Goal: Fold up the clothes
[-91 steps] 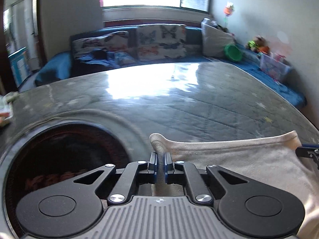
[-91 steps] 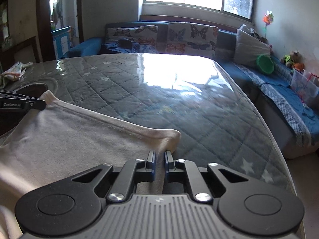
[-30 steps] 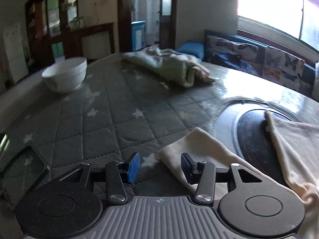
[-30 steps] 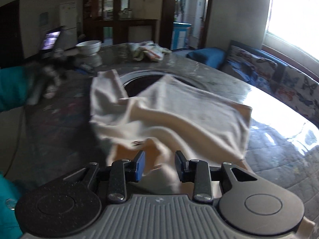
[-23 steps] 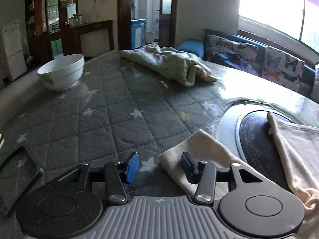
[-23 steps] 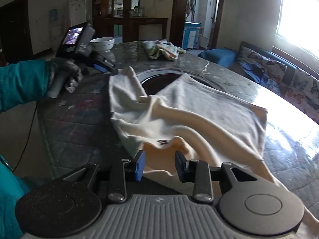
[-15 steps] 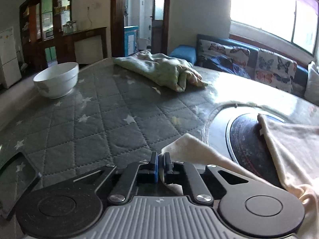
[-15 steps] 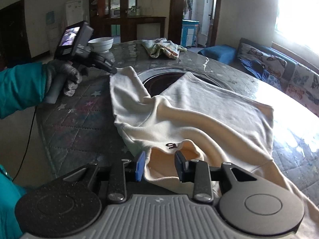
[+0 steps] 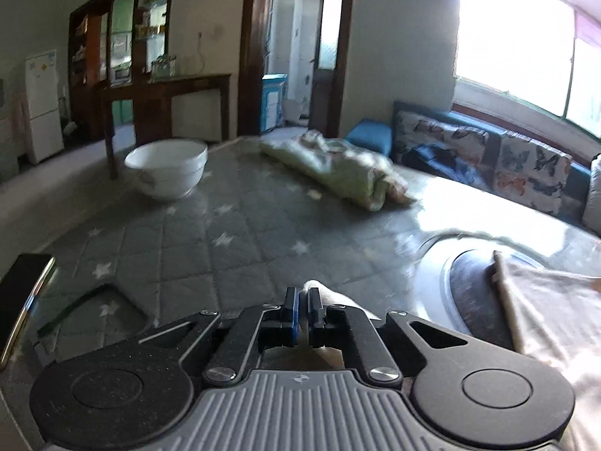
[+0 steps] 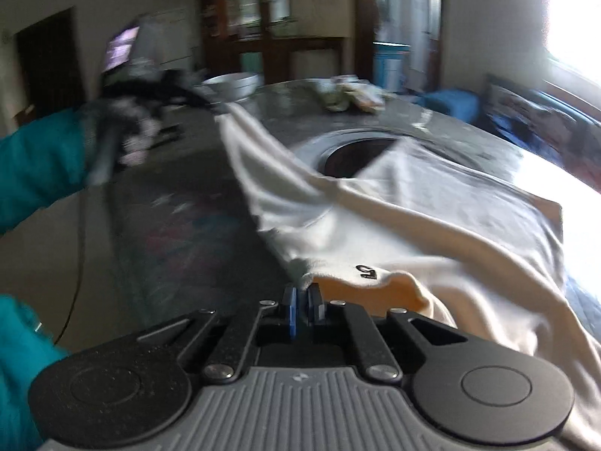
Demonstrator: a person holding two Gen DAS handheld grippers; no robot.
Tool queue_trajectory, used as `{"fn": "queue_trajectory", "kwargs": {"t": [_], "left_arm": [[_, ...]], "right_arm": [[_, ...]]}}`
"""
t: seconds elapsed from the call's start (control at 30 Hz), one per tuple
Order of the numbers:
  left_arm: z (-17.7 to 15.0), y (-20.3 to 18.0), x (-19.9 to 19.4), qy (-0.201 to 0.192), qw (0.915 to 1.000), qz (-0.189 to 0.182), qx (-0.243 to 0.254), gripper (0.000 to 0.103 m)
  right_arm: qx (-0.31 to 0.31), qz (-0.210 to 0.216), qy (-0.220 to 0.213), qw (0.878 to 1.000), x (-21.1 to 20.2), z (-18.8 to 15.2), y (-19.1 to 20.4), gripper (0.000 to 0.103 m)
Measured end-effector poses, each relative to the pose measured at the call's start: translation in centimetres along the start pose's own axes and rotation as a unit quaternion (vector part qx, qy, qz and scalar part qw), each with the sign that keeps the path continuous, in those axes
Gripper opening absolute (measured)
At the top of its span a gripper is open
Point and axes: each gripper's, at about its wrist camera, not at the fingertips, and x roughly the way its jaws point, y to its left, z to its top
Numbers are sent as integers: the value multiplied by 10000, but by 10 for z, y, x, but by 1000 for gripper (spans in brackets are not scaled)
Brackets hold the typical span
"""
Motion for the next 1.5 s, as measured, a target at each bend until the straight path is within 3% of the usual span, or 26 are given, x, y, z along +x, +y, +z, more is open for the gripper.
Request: {"fn": "queue_trajectory", "kwargs": {"t": [0.2,0.33,0.47,0.53,0.57,0.63,0.73,0.8,0.87,0.97,1.13,1.27,1.5], "left_arm": [[-12,8,13,395,9990,205,75,10],[-12,10,3,285,9992,262,109,20],[-7,2,-16,73,9998,-31,196,33],[-6,-10,-29,-6,9989,-341,337,38],[-7,-20,-35,-13,9974,-566,451,40],[-10,-39,-47,-27,9925,-1016,679,45],[-17,-69,-63,11,9805,-1681,1015,45],[-25,-93,-69,109,9685,-2151,1246,45],[-34,-116,-73,175,9581,-2462,1450,45],[-48,-147,-73,302,9457,-2754,1699,45],[-77,-182,-74,538,9239,-3115,2154,44],[-94,-189,-77,644,9062,-3384,2454,44],[-122,-190,-99,596,8731,-3723,3092,45]], "right_arm": [[-86,166,173,9997,-8,-6,5,9],[16,-115,20,9999,-28,-1,-2,10],[165,-829,17,9964,-35,2,-20,20],[281,-1022,112,9943,-31,2,-30,23],[337,-1040,153,9939,-30,2,-32,32],[412,-1056,257,9932,-25,-4,-39,35],[425,-1114,377,9922,-21,-11,-40,30],[492,-1165,408,9911,-19,-14,-40,11],[527,-1250,336,9902,-20,-17,-36,7],[427,-1305,220,9903,-28,-20,-28,6],[334,-1151,387,9920,-33,-28,-18,7],[443,-1015,394,9931,-41,-28,-21,9],[909,-1090,-109,9898,-57,-13,-47,11]]}}
